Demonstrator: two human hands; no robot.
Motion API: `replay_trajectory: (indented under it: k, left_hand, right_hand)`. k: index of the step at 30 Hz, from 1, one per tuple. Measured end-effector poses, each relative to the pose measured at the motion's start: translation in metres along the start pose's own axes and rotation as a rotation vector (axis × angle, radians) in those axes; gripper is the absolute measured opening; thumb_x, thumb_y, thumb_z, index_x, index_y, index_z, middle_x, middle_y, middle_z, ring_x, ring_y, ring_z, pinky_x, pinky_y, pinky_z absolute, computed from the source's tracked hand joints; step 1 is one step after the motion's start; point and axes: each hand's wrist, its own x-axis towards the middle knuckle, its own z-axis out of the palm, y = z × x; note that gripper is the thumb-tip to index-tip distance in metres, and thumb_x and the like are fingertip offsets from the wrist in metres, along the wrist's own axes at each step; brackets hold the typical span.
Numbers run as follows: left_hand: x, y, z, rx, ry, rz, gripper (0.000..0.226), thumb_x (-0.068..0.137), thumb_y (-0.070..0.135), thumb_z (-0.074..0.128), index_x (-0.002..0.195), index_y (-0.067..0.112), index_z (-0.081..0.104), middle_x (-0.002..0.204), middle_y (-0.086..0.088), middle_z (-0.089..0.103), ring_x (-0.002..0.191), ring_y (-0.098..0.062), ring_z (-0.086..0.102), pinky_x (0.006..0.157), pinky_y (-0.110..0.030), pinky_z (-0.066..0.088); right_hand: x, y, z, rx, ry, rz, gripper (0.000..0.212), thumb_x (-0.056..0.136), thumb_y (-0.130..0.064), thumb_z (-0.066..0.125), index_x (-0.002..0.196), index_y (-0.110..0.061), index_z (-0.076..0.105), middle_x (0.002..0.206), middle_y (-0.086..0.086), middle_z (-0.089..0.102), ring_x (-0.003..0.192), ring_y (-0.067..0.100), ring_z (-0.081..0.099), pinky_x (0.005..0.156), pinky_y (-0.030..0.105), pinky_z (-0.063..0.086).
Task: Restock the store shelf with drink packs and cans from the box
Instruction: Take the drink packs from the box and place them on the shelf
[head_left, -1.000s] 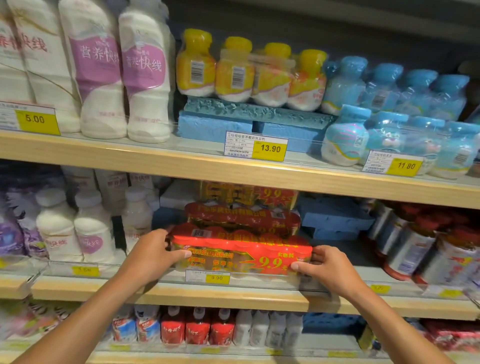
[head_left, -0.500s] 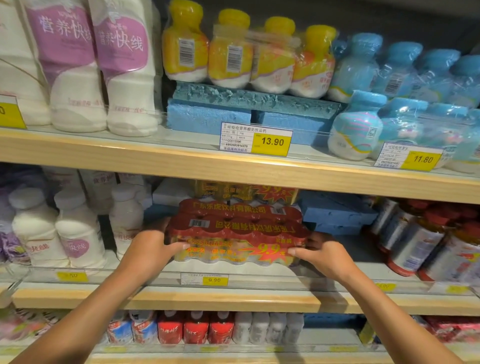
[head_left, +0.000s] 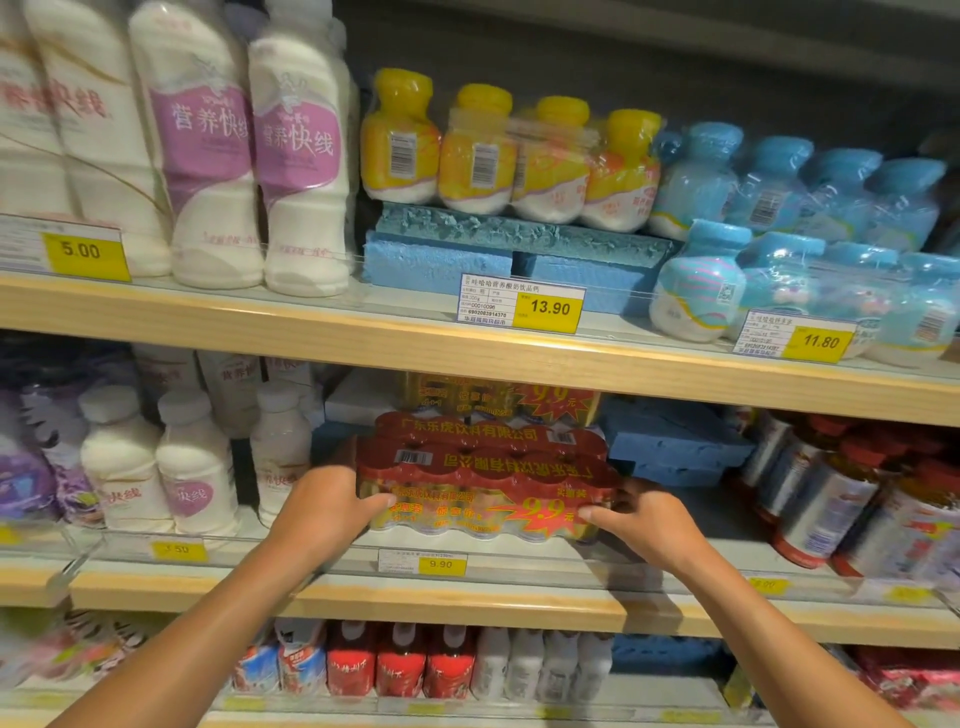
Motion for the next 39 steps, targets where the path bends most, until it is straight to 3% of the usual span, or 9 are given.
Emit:
replay_trajectory:
  k: [2, 7, 11, 13, 16, 25, 31, 36, 39]
  left_hand:
    - [-0.005, 0.002, -0.003, 0.000, 0.011, 0.015, 0.043, 0.080, 0.057, 0.073, 0.064, 0.021, 0.056, 0.056, 0.005, 0.057, 0.051, -0.009, 0.056, 0.043, -0.025, 0.032]
    - [-0.024, 0.003, -0.015, 0.025, 0.033, 0.121, 0.039, 0.079, 0.060, 0.070, 0.080, 0.028, 0.047, 0.080, 0.010, 0.053, 0.073, -0.007, 0.052, 0.054, -0.026, 0.038]
    - [-0.042, -0.010, -0.027, 0.014, 0.024, 0.222, 0.052, 0.080, 0.065, 0.065, 0.111, 0.026, 0.047, 0.103, 0.008, 0.051, 0.098, -0.014, 0.056, 0.073, -0.031, 0.048]
    - [-0.049, -0.019, -0.032, -0.006, 0.015, 0.250, 0.072, 0.082, 0.065, 0.063, 0.135, 0.022, 0.041, 0.130, 0.003, 0.051, 0.121, -0.018, 0.053, 0.090, -0.033, 0.050]
    - [-0.060, -0.034, -0.042, -0.024, -0.012, 0.288, 0.096, 0.085, 0.063, 0.062, 0.158, 0.022, 0.015, 0.164, 0.002, 0.020, 0.148, -0.016, 0.025, 0.114, -0.035, 0.033]
    - [-0.103, -0.115, -0.071, -0.037, -0.004, 0.518, 0.092, 0.088, 0.060, 0.062, 0.158, 0.025, 0.015, 0.164, 0.007, 0.019, 0.149, -0.008, 0.020, 0.116, -0.026, 0.025]
    - [-0.136, -0.175, -0.068, -0.106, -0.102, 0.568, 0.082, 0.090, 0.059, 0.060, 0.156, 0.027, 0.025, 0.160, 0.008, 0.029, 0.146, -0.008, 0.028, 0.112, -0.030, 0.036]
    - [-0.162, -0.232, -0.050, -0.064, -0.174, 0.507, 0.076, 0.092, 0.060, 0.056, 0.155, 0.031, 0.025, 0.157, 0.007, 0.036, 0.144, -0.010, 0.032, 0.111, -0.032, 0.038]
    - [-0.177, -0.271, -0.028, -0.043, -0.239, 0.440, 0.072, 0.091, 0.057, 0.057, 0.153, 0.033, 0.028, 0.152, 0.010, 0.042, 0.139, -0.009, 0.036, 0.109, -0.031, 0.040]
  right_hand:
    - [-0.003, -0.005, -0.002, -0.024, 0.023, -0.028, 0.060, 0.073, -0.068, 0.073, 0.111, -0.023, 0.063, 0.087, -0.001, 0.075, 0.077, 0.013, 0.068, 0.076, 0.039, 0.059]
    - [-0.024, -0.019, -0.001, -0.031, 0.134, -0.038, 0.085, 0.072, -0.067, 0.075, 0.116, 0.005, 0.060, 0.085, 0.016, 0.073, 0.069, 0.023, 0.067, 0.065, 0.043, 0.056]
    - [-0.050, -0.038, 0.005, -0.090, 0.213, -0.100, 0.057, 0.071, -0.068, 0.074, 0.091, -0.018, 0.057, 0.082, -0.006, 0.055, 0.077, 0.014, 0.052, 0.057, 0.027, 0.041]
    - [-0.063, -0.048, 0.010, -0.095, 0.202, -0.138, 0.057, 0.073, -0.069, 0.072, 0.099, -0.021, 0.056, 0.096, -0.005, 0.057, 0.095, 0.019, 0.055, 0.069, 0.029, 0.047]
    - [-0.087, -0.070, 0.023, -0.046, 0.211, -0.204, 0.089, 0.080, -0.062, 0.071, 0.148, -0.014, 0.041, 0.148, 0.002, 0.048, 0.138, 0.023, 0.042, 0.112, 0.038, 0.041]
    - [-0.180, -0.156, 0.099, 0.142, 0.245, -0.362, 0.076, 0.084, -0.051, 0.068, 0.152, -0.029, 0.040, 0.152, -0.018, 0.038, 0.139, -0.005, 0.033, 0.112, 0.031, 0.042]
    - [-0.224, -0.181, 0.172, 0.133, 0.085, -0.316, 0.075, 0.084, -0.051, 0.071, 0.151, -0.036, 0.040, 0.150, -0.021, 0.040, 0.133, -0.012, 0.032, 0.101, -0.002, 0.024]
    - [-0.240, -0.179, 0.228, 0.117, 0.003, -0.258, 0.073, 0.080, -0.053, 0.071, 0.147, -0.031, 0.048, 0.145, -0.011, 0.053, 0.133, 0.006, 0.048, 0.106, 0.022, 0.037]
    - [-0.244, -0.165, 0.269, 0.141, -0.118, -0.259, 0.071, 0.082, -0.053, 0.071, 0.146, -0.032, 0.049, 0.145, -0.017, 0.050, 0.134, 0.001, 0.044, 0.110, 0.027, 0.038]
